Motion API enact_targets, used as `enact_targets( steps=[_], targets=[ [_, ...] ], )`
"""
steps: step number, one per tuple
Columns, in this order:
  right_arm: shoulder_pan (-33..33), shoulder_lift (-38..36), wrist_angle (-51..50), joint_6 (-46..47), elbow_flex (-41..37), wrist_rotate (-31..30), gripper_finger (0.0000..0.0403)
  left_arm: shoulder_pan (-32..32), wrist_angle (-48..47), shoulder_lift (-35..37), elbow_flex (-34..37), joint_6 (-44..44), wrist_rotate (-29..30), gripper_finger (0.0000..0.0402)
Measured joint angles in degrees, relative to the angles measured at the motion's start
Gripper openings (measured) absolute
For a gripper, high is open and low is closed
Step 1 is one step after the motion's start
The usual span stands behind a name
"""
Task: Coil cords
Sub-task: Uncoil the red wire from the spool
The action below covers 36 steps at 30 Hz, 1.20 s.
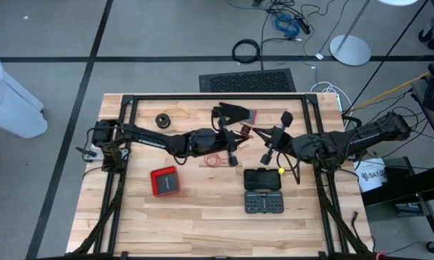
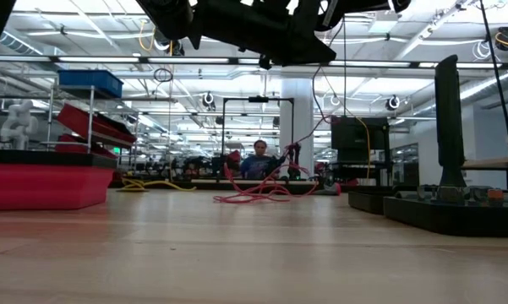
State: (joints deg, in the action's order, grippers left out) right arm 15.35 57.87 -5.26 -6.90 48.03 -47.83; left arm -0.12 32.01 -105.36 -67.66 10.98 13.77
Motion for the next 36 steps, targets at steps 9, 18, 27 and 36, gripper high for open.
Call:
enact_targets(
  steps=[9,18,27,36],
  targets=[
    [-2.4,0.5,-0.7,0.2,0.0,-0.2,0.0000,2.4,0.6,0.0,-0.3,0.4,-1.4,0.0003],
    [-6.2,3.1,-10.9,5.3,0.0,-0.3,0.0000,5.6,-2.7,2.4,-1.8,6.0,-0.6,0.0001],
    [-3.4,2.9,-14.9,8.1,0.0,-0.4,0.0000,5.4,-21.7,12.1,-1.8,12.4,16.6,0.0001],
    [0.2,2.6,-5.0,3.9,0.0,-2.2,0.0000,0.5,-39.0,13.9,-1.8,4.7,14.9,0.0000]
  ],
)
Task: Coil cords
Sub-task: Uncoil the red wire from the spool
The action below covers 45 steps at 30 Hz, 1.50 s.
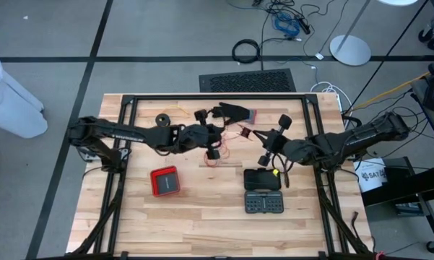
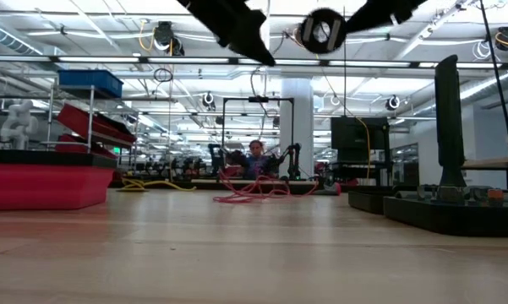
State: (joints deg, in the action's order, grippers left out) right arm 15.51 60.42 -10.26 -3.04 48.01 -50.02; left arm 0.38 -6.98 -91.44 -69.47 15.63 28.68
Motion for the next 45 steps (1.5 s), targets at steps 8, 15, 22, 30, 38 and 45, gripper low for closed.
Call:
enact_targets(
  steps=[8,15,22,30,38,45],
  targets=[
    [-2.6,-0.1,14.8,-8.8,0.0,0.0,0.0000,0.3,10.1,-7.3,0.0,-3.3,-14.8,0.0000],
    [-8.5,2.2,14.7,-10.9,0.0,-1.2,0.0000,2.5,19.6,-9.7,0.0,-3.3,-22.4,0.0000],
    [-10.3,6.7,10.9,-10.6,0.0,-1.1,0.0000,3.8,18.9,-4.8,0.1,0.0,-22.2,0.0000],
    [-9.1,7.2,-0.3,-3.3,0.0,-1.1,0.0000,3.3,7.4,4.4,0.0,3.4,-9.2,0.0000],
    [-3.1,4.7,-1.2,-2.4,0.0,-0.6,0.0000,0.1,-2.4,5.2,0.4,2.3,-1.0,0.0000],
    [0.5,1.4,1.9,-2.2,0.0,0.7,0.0000,-1.9,-0.8,0.4,2.2,-1.6,-4.6,0.0000]
  ],
)
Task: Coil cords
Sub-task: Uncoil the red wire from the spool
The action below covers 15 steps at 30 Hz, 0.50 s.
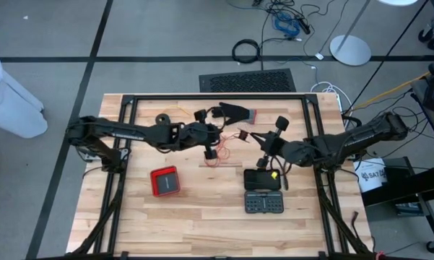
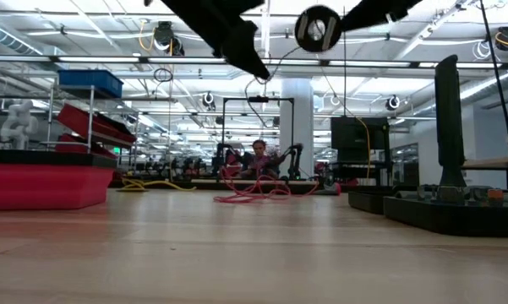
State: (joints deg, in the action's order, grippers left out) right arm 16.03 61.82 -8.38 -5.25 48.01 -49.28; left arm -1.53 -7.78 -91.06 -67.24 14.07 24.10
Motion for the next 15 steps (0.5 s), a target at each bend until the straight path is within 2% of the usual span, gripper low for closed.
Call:
enact_targets(
  steps=[7,12,15],
  targets=[
    [-1.9,-0.7,11.4,-7.5,0.0,-0.8,0.0000,1.7,12.6,-6.7,0.0,-0.6,-12.2,0.0000],
    [-6.2,0.5,13.7,-11.9,0.0,-2.9,0.0000,4.1,20.1,-9.3,0.0,-1.8,-16.9,0.0000],
    [-8.9,1.7,13.3,-11.8,0.0,-2.8,0.0000,5.2,20.8,-9.5,-0.8,-1.8,-17.9,0.0000]
  ],
)
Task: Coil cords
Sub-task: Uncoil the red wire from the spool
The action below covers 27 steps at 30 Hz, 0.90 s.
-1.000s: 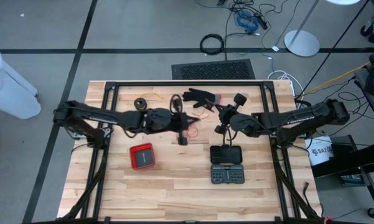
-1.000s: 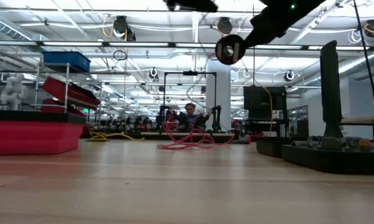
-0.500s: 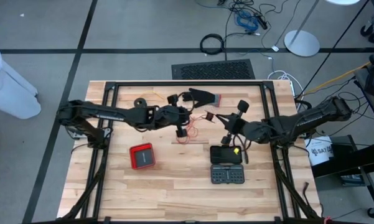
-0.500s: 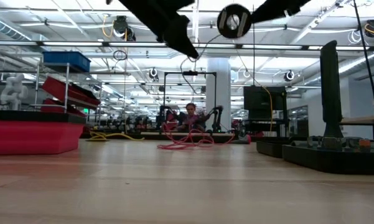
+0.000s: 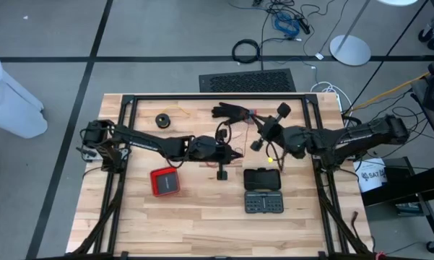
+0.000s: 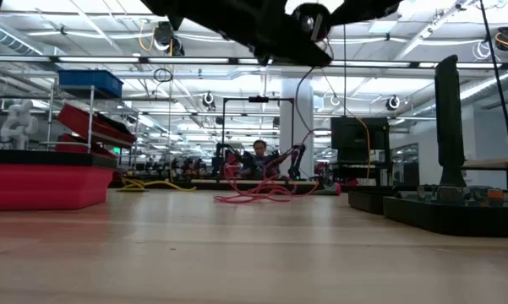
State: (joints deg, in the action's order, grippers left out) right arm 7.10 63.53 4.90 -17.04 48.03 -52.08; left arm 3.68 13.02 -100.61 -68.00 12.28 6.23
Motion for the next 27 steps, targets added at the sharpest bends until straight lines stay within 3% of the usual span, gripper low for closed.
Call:
enact_targets(
  steps=[8,16,20,27],
  targets=[
    [-2.3,3.8,-11.0,5.3,0.0,0.1,0.0000,1.8,-1.9,4.6,-1.2,2.7,1.4,0.0000],
    [1.0,3.2,-22.7,13.5,0.0,0.3,0.0000,0.8,-12.5,12.4,-1.3,6.5,14.9,0.0000],
    [4.0,2.7,-22.5,14.4,0.0,1.6,0.0000,-1.4,-18.4,12.6,-1.3,7.1,19.3,0.0000],
    [8.1,0.3,-18.0,14.3,0.0,2.8,0.0000,-6.3,-21.4,10.7,1.9,1.9,17.2,0.0000]
  ],
)
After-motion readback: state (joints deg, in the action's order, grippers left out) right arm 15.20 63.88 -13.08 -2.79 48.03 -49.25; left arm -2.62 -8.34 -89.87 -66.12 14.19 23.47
